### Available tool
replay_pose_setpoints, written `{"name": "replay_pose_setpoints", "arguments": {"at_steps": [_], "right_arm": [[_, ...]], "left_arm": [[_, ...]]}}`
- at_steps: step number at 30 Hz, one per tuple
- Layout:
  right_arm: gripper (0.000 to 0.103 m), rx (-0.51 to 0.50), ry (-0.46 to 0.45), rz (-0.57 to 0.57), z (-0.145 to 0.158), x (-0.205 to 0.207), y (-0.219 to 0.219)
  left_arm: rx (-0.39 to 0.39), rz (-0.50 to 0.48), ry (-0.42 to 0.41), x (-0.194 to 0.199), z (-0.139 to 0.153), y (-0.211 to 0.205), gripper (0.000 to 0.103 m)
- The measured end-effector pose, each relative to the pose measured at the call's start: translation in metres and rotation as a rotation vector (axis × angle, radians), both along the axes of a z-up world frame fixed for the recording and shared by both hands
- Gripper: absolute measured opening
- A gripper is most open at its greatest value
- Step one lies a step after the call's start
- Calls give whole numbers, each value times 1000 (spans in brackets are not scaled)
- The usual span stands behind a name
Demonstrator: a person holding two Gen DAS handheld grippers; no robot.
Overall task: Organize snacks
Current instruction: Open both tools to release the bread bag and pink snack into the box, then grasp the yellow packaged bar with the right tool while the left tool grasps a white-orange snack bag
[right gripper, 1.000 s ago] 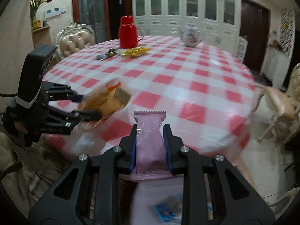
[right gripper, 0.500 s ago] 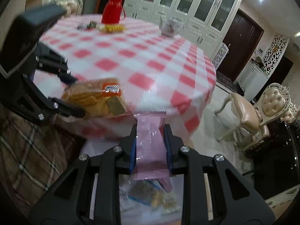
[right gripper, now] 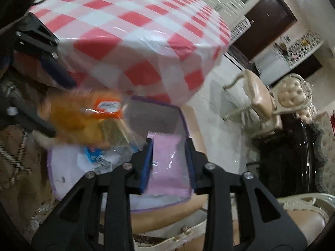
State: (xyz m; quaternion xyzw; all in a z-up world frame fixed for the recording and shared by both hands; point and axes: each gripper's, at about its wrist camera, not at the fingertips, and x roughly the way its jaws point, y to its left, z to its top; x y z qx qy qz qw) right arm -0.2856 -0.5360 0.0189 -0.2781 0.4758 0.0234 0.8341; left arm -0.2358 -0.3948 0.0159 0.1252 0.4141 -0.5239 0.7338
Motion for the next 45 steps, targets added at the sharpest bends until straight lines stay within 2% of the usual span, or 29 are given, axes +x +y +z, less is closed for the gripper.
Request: {"name": "replay_pose_setpoints", "arguments": {"at_steps": [2,7,9,11,14,16,17,20,23,24,27,28,29,30,32,34,36,38,41,45], "right_arm": [[57,3,-17,-5,6,-2,-1],[58,54,-135,45,32,0,19],[62,135,-219,75,47,8,34],[72,239,-311,98,59,24,53],[77,403,-383,136,76,55,89],[82,524,-397,163,85,84,118],[86,564,-395,169,86,94,129],[88,672,-321,180,82,147,173],[88,751,-186,127,62,210,214],[88,776,-149,104,56,228,222],[88,844,-82,-13,37,284,248],[88,862,-74,-39,33,297,251],[88,883,-66,-71,31,316,262],[88,897,-62,-97,29,334,273],[88,925,-62,-154,29,364,292],[88,950,-67,-205,29,390,309],[88,956,-80,-236,30,416,328],[88,939,-108,-279,32,439,343],[88,855,-114,-338,28,477,371],[88,662,-46,-368,7,512,406]], "left_arm": [[-46,30,-19,6,12,14,74],[-154,180,-86,32,40,74,77],[-158,288,-150,44,48,106,80],[-163,398,-186,60,53,137,83],[-139,587,-222,91,58,189,83],[-95,737,-232,116,60,230,85],[-60,803,-236,127,58,246,85],[54,1022,-242,171,47,311,85],[97,1202,-228,207,41,376,85],[107,1292,-218,222,41,401,85],[14,1469,-160,245,39,454,85],[-57,1564,-129,255,40,477,85],[-98,1610,-116,258,41,488,85],[-175,1689,-100,261,42,508,85],[-241,1773,-131,255,39,525,85],[-229,1808,-199,250,34,533,85],[-194,1794,-192,254,30,539,85],[-216,1801,-186,251,29,546,85],[-251,1833,-183,251,31,554,85],[-262,1836,-159,253,30,553,85]]}}
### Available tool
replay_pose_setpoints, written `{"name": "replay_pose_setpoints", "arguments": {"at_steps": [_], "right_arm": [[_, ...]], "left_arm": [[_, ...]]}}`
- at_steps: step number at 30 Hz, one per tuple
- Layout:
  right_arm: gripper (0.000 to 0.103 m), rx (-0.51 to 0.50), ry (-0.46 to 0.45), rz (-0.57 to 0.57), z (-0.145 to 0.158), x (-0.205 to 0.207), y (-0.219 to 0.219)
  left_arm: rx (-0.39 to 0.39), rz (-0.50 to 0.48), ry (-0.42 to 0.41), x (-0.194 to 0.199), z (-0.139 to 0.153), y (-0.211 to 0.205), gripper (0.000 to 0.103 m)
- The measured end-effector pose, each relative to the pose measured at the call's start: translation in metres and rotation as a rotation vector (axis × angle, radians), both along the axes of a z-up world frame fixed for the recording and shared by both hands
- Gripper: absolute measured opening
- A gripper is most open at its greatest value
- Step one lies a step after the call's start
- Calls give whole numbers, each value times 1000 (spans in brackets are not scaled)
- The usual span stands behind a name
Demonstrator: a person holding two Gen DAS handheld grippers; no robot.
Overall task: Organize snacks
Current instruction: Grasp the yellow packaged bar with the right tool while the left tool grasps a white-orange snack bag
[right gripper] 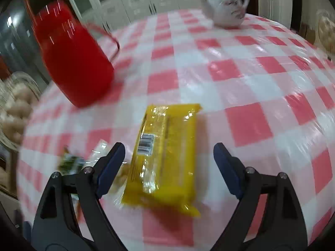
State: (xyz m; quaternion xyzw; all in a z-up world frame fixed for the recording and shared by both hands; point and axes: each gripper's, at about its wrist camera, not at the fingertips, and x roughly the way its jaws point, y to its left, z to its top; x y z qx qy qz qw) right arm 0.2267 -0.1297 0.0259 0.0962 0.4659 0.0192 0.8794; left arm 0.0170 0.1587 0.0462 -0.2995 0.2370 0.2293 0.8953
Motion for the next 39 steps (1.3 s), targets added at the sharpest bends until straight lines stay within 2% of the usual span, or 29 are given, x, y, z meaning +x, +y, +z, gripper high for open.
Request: {"name": "replay_pose_setpoints", "arguments": {"at_steps": [3,4,5,6,11,14,17,20,24,26,28,30,31,33,35,39], "right_arm": [[88,-130,28,53,-12,1,11],[83,-154,19,70,-13,-2,10],[57,-143,0,88,-11,-9,5],[54,-118,-17,103,-9,-16,-2],[53,-39,-61,215,2,-74,-35],[53,50,-80,279,6,-116,-49],[53,153,-92,317,4,-140,-54],[53,197,-88,366,5,-154,-43],[53,203,-124,434,12,-164,-28],[53,208,-122,443,11,-164,-27],[53,207,-103,436,7,-162,-28],[53,207,-87,424,3,-158,-33],[53,205,-81,418,2,-157,-35],[53,210,-84,406,3,-156,-40],[53,224,-85,396,4,-156,-44],[53,236,-93,412,8,-160,-42]], "left_arm": [[-14,-15,17,3,-4,0,85],[-21,-18,19,4,-5,1,85],[-27,-20,21,4,-6,1,85],[-31,-25,27,6,-7,0,85],[-41,-101,67,17,-12,-11,85],[-6,-177,130,36,-16,-29,85],[37,-195,193,55,-22,-47,85],[69,-202,246,76,-28,-61,85],[104,-172,245,98,-27,-67,85],[135,-181,270,110,-30,-70,85],[123,-219,325,119,-37,-70,85],[154,-240,348,112,-37,-71,82],[163,-252,370,107,-37,-71,76],[169,-271,407,92,-36,-67,71],[136,-287,440,78,-33,-58,71],[132,-304,377,61,-20,-51,73]]}}
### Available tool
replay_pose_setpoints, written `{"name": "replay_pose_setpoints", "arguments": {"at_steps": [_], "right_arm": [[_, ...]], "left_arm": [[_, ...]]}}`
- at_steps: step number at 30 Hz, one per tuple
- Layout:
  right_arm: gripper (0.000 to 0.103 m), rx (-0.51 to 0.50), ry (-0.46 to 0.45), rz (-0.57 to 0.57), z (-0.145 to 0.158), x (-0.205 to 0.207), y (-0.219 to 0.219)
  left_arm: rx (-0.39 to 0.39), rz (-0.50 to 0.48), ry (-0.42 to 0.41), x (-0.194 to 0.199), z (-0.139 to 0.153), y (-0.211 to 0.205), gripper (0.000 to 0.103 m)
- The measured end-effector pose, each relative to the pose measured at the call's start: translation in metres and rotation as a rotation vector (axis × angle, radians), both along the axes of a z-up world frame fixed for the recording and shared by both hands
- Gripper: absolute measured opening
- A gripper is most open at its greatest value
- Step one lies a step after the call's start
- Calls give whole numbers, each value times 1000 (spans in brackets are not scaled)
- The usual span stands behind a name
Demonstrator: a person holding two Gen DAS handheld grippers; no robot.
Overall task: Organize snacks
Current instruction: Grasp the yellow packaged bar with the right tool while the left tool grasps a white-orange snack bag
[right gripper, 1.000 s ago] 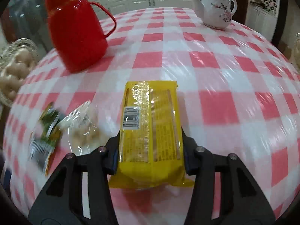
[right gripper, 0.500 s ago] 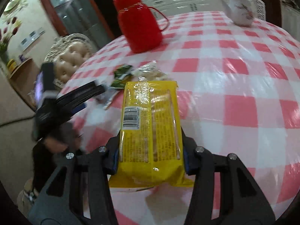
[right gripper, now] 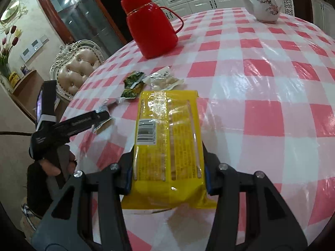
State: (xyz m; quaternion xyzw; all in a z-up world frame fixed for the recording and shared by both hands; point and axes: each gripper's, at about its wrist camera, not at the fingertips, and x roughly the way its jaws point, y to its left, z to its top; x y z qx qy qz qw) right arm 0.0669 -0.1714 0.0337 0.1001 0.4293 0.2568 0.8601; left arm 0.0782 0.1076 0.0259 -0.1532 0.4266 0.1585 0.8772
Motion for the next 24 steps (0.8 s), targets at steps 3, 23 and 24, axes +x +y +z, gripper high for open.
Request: {"name": "replay_pose_setpoints", "arguments": {"at_steps": [3,23,24], "right_arm": [[54,-1,-3,21,0,-4,6],[53,-34,-93,51,11,-16,14],[53,-39,-104,54,11,-17,16]], "left_arm": [[2,-8,-15,5,-1,-3,79],[18,-78,-181,-38,43,-8,38],[32,-92,-184,-43,41,-14,38]]}}
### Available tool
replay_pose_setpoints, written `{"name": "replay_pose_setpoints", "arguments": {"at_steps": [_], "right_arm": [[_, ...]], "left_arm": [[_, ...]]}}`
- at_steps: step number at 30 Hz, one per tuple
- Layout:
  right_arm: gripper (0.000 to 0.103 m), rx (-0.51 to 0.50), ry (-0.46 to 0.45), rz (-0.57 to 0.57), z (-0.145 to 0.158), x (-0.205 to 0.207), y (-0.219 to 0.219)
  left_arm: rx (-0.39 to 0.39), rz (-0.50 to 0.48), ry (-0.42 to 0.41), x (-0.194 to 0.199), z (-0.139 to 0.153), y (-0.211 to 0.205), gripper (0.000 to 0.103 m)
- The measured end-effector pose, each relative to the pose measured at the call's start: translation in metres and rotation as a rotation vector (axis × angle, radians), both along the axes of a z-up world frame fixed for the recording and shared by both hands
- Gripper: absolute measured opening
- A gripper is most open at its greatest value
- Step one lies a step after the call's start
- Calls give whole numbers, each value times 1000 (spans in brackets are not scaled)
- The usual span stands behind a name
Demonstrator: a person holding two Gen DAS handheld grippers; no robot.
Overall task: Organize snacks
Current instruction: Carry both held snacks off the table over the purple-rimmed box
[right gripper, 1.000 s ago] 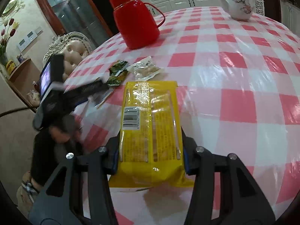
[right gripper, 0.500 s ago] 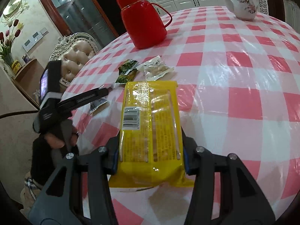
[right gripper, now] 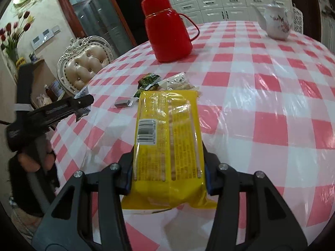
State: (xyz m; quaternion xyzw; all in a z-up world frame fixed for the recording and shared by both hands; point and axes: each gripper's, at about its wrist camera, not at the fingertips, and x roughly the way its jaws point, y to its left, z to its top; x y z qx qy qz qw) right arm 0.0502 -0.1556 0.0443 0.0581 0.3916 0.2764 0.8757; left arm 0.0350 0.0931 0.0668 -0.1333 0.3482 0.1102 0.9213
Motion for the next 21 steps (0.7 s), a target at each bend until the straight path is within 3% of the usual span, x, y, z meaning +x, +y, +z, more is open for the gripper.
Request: {"name": "replay_pose_setpoints", "arguments": {"at_steps": [4,9,15,21], "right_arm": [[53,-30,-8,7,-8,1,6],[53,-53,46,-2,-16,-4,5],[53,-134,-12,18,-2,-66,6],[53,-154,-48,28,8,-112,-5]], "left_arm": [[6,-43,17,-16,-14,-21,38],[29,-57,11,-58,-21,-45,38],[35,-141,43,-96,-28,-75,38],[62,-189,39,-124,-25,-93,38]]}}
